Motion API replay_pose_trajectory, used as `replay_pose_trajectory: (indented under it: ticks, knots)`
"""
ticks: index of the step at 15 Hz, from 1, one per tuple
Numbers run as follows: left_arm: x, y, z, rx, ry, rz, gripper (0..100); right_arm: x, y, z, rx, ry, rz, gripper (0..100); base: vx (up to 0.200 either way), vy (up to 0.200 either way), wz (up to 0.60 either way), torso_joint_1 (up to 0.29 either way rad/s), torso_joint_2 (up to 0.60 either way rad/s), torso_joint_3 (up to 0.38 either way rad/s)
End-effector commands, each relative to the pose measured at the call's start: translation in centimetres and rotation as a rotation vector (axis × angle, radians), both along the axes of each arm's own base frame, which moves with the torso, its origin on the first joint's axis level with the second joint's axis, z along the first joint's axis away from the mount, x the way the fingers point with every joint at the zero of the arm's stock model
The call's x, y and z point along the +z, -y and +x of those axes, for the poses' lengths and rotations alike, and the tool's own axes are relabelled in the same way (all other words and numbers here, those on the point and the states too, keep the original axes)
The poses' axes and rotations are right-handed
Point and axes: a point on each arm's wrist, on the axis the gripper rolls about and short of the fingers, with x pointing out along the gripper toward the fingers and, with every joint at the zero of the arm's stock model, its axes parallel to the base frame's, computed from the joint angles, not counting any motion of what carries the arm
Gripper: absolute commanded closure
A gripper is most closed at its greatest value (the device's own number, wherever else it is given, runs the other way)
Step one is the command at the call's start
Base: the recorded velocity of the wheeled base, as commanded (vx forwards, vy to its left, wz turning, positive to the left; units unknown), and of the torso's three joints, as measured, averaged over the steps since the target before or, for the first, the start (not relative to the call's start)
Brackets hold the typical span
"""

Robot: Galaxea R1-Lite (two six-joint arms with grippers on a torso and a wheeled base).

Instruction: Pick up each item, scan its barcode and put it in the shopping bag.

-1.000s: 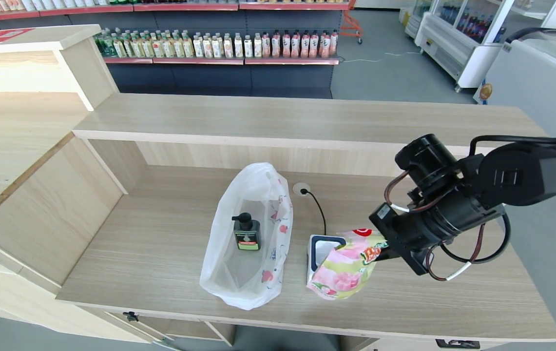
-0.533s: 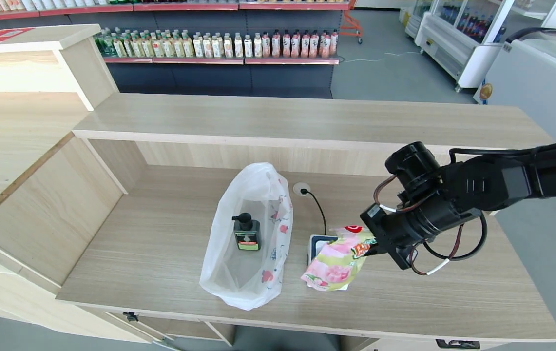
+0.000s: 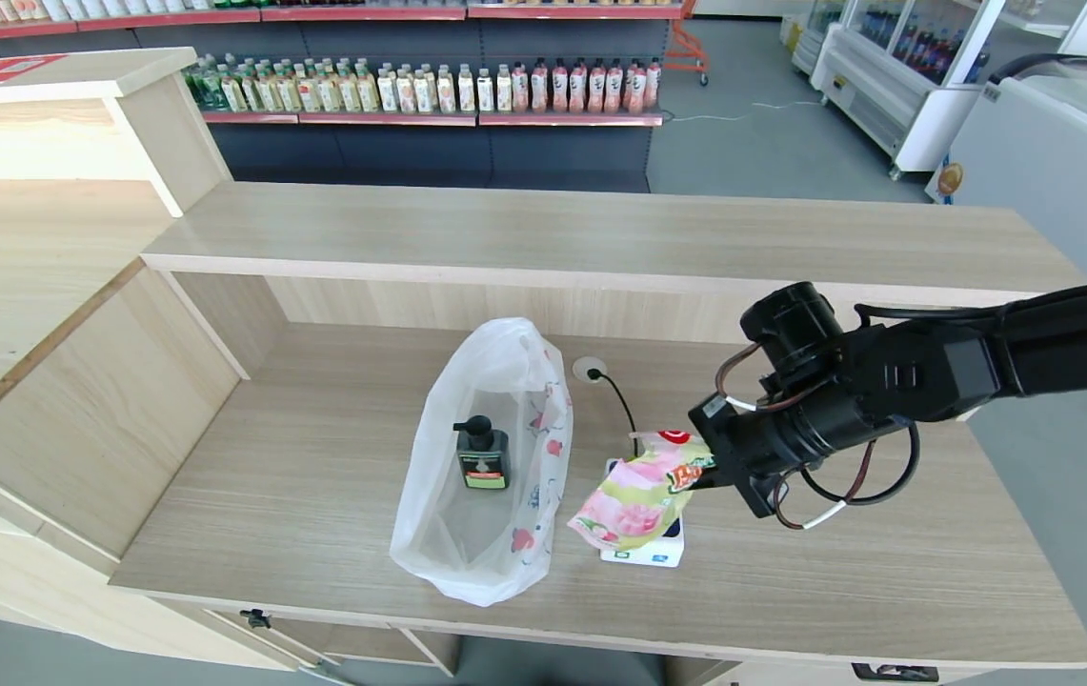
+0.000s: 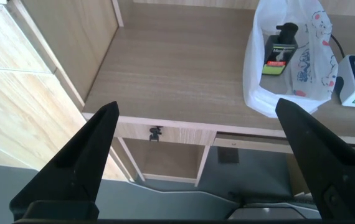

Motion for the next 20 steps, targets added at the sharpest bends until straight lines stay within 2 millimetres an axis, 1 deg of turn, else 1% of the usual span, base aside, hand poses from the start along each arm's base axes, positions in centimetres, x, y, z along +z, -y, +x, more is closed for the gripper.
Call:
replay_pose_trajectory:
  ticks: [1,8,11,16,20]
  knots:
    - [0.0,0.0,0.0,0.001,0.0,0.001,0,-0.2,-0.3,0.2,-0.002,-0.003,0.017,100,0.0,0.0,0.0,0.0,0.0,0.0]
    - [0.0,0.0,0.0,0.001,0.0,0.0,0,-0.9,-0.3,0.0,-0.04,-0.06,0.032,100,0.0,0.0,0.0,0.0,0.0,0.0]
    - [0.0,0.0,0.0,0.001,0.0,0.0,0,-1.3,-0.5,0.4,-0.043,-0.046,0.04,100,0.0,0.0,0.0,0.0,0.0,0.0]
    - [0.0,0.0,0.0,0.001,0.0,0.0,0,-1.6,-0.5,0.4,-0.047,-0.055,0.035,100,0.0,0.0,0.0,0.0,0.0,0.0]
    - [0.0,0.0,0.0,0.001,0.0,0.0,0,-1.5,-0.5,0.6,-0.048,-0.038,0.043,100,0.0,0.0,0.0,0.0,0.0,0.0]
